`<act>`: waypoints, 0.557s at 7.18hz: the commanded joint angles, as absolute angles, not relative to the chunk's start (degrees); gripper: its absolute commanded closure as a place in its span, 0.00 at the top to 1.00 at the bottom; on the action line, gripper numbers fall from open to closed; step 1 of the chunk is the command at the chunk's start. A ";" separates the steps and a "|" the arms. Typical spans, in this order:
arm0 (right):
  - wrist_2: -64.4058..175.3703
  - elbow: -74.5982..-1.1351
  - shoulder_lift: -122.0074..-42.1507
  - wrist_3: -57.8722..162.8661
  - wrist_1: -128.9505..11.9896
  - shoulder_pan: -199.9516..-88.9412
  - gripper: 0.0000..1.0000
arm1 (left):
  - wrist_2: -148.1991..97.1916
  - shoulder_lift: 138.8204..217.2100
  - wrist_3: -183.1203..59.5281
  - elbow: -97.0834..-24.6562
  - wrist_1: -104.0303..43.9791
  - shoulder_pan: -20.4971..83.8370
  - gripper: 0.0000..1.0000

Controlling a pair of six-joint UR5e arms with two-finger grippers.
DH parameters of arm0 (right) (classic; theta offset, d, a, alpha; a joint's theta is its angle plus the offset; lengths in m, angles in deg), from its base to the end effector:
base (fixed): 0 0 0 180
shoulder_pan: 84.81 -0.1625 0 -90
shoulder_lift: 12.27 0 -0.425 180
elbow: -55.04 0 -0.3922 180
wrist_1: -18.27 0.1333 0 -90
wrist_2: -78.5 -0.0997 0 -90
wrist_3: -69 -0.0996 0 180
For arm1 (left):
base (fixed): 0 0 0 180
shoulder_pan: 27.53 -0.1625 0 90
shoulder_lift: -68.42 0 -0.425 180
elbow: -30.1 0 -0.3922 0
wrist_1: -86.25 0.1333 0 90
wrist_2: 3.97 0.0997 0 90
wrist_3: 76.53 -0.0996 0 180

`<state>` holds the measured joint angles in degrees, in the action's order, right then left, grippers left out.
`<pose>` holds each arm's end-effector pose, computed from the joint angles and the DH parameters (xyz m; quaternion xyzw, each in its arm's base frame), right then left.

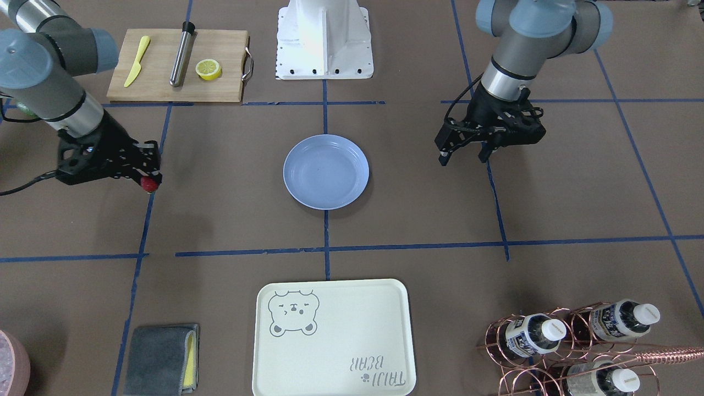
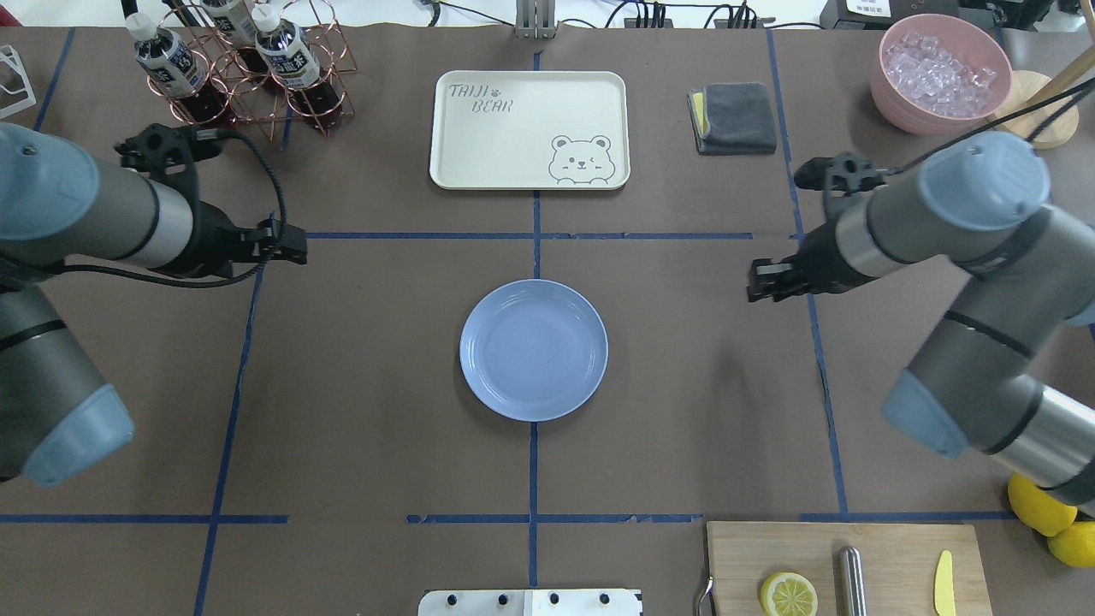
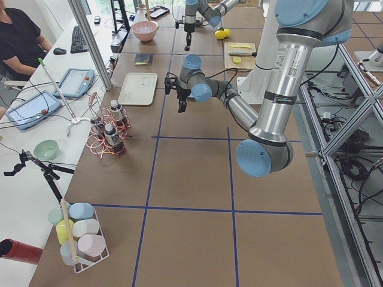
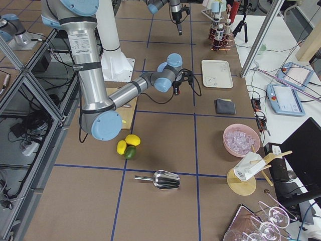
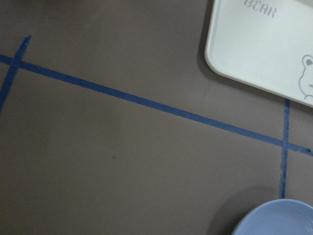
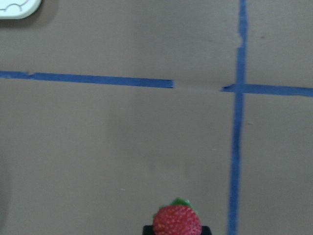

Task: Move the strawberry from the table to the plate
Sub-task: 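Carry the strawberry over the blue plate with the right gripper while the left arm withdraws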

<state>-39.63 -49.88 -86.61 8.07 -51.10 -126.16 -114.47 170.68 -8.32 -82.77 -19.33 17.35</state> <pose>-0.3808 -0.4502 0.3495 0.0626 -0.4689 -0.0109 0.8810 0.3177 -0.4553 0.3340 0.0972 0.4404 -0.1033 0.8865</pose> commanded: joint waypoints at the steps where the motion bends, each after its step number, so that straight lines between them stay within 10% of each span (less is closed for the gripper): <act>1: -28.87 -48.86 -71.93 2.13 -64.71 -115.10 0.00 | -118.48 163.82 -23.01 -83.54 -19.48 25.60 1.00; 4: -22.58 -38.97 -60.91 -0.61 -67.78 -108.91 0.00 | -119.19 159.39 -38.96 -81.71 -19.66 33.79 1.00</act>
